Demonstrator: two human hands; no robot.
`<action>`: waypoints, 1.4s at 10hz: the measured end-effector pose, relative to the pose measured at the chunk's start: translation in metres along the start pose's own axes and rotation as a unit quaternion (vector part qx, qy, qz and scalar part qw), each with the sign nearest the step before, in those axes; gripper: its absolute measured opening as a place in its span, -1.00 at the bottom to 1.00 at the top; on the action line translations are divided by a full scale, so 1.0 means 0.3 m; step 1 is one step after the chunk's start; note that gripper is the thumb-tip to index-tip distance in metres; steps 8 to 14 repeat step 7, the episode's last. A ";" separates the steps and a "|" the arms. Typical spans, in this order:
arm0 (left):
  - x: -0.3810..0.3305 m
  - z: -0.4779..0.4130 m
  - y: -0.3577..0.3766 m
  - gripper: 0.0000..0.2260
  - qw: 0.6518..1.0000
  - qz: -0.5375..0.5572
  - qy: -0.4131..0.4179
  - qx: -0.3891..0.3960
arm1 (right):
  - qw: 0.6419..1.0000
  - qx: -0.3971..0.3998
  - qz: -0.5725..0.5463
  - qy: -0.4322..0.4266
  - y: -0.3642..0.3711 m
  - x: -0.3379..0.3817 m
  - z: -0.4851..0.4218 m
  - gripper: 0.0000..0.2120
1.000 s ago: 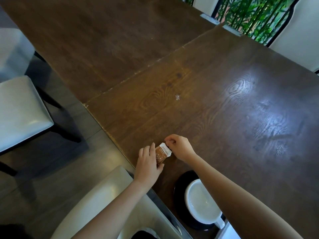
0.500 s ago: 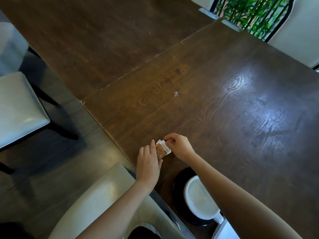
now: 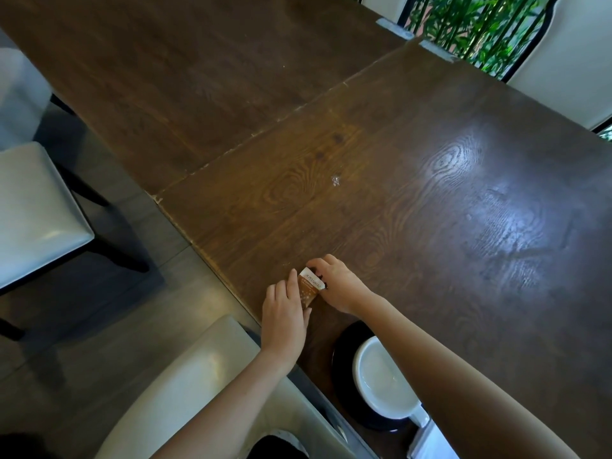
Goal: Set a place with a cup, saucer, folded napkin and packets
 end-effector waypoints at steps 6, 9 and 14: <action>0.025 -0.003 -0.051 -0.26 0.998 -0.039 0.043 0.029 | 0.997 0.011 -0.024 0.079 -0.045 -0.005 0.017 -0.46; 0.028 -0.053 -0.104 -0.23 0.992 -0.080 0.073 0.063 | 0.993 0.022 -0.008 0.116 -0.104 -0.025 0.023 -0.46; 0.028 -0.053 -0.104 -0.23 0.992 -0.080 0.073 0.063 | 0.993 0.022 -0.008 0.116 -0.104 -0.025 0.023 -0.46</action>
Point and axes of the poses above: each hand's wrist, its own z-axis away from the middle knuckle, its own y-axis out of the palm, x = y × z, the point moved 1 cm from there along -z, towards the middle knuckle, and after that the axes turned 11 degrees about -z, right-handed, at the moved point
